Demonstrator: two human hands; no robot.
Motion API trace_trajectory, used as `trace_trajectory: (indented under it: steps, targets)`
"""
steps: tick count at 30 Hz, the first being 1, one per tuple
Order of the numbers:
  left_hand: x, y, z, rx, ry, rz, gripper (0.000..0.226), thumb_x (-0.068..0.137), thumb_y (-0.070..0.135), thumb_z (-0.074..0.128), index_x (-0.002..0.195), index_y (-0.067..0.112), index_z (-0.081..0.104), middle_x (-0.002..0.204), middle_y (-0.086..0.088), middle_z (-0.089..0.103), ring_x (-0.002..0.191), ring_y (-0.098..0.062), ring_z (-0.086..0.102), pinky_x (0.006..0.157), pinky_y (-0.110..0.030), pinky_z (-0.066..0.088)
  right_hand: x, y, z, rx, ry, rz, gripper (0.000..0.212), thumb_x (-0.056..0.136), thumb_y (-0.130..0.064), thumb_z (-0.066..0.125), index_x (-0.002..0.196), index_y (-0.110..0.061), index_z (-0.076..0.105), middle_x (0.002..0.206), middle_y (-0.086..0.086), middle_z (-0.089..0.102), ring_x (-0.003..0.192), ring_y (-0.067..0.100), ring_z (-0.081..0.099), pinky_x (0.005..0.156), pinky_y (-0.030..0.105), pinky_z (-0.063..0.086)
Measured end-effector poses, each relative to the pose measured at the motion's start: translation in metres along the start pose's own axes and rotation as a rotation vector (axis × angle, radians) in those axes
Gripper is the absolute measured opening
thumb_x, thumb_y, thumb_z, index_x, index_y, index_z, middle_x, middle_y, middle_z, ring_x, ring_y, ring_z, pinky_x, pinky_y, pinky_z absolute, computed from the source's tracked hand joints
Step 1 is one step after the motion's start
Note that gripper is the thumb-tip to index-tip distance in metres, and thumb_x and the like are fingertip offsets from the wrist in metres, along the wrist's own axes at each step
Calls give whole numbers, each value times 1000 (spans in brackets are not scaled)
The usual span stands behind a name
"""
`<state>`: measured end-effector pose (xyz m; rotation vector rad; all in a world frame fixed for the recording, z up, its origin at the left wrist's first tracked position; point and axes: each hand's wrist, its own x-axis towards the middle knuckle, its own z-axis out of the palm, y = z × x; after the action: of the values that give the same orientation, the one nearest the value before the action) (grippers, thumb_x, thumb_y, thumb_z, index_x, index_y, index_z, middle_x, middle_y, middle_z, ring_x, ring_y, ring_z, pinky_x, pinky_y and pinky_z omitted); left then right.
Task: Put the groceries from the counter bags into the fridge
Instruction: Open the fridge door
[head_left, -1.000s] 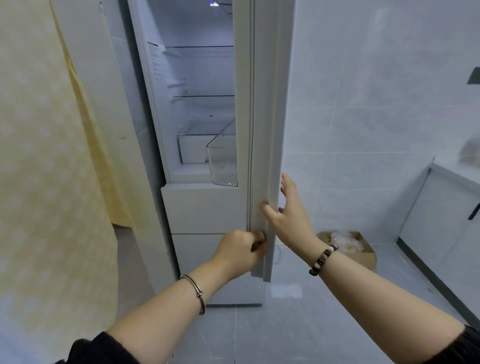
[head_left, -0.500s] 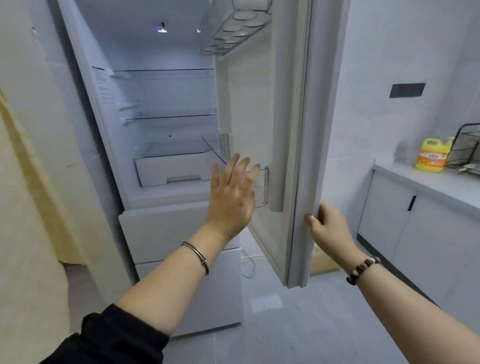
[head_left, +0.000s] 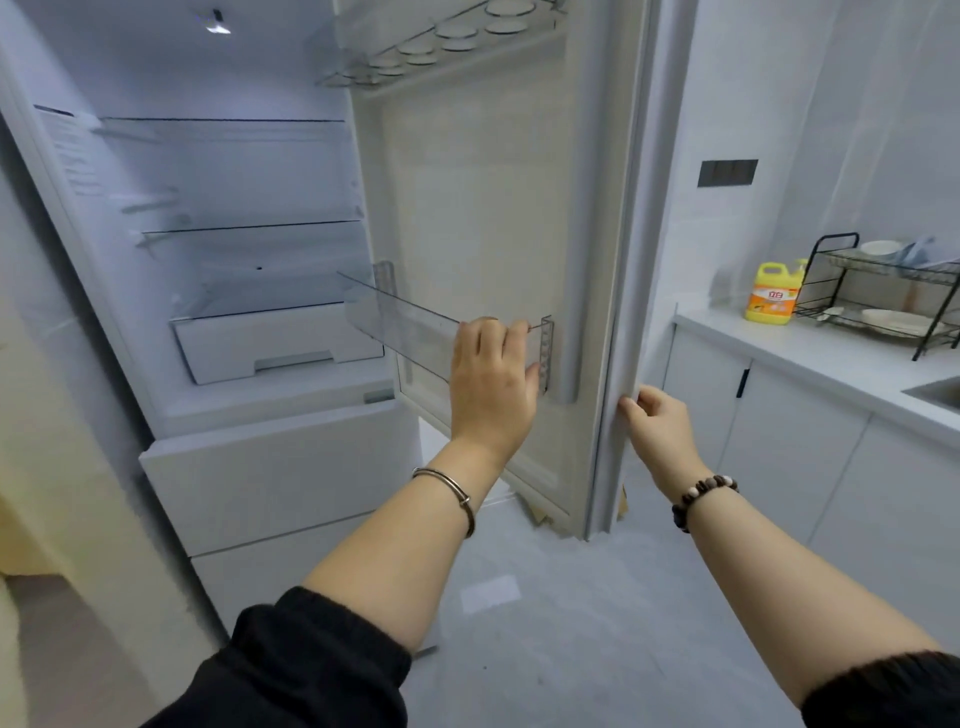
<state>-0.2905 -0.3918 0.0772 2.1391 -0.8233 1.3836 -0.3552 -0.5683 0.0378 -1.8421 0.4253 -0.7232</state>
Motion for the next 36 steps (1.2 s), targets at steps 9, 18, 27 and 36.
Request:
trace_trajectory:
  steps: [9, 18, 27, 36]
  targets:
    - [14, 23, 25, 286, -87, 107, 59, 66, 29, 78, 115, 12, 50, 90, -6, 52, 82, -25, 49, 88, -37, 42, 32, 10, -12, 27, 87, 88, 25, 94, -15, 49, 71, -10, 41, 63, 5, 23, 57, 16, 23, 55, 29, 19]
    - [17, 22, 35, 207, -35, 184, 62, 68, 36, 75, 119, 12, 49, 93, -7, 53, 85, -26, 46, 86, -38, 43, 37, 13, -7, 33, 195, 179, 31, 96, -18, 49, 97, 10, 61, 83, 9, 52, 76, 18, 46, 61, 26, 37]
    - [22, 7, 45, 59, -51, 320, 59, 73, 32, 68, 127, 14, 49, 99, -6, 53, 93, -24, 38, 89, -38, 30, 12, 22, 5, 14, 119, 317, 53, 96, -39, 43, 125, 5, 49, 123, 17, 56, 118, 38, 50, 100, 44, 42]
    - [41, 0, 47, -110, -174, 467, 61, 68, 26, 70, 124, 12, 50, 94, -6, 56, 83, -27, 52, 79, -38, 30, -9, -6, 16, 215, 120, 419, 43, 96, -47, 39, 125, -17, 46, 129, 5, 50, 124, 18, 45, 101, 39, 36]
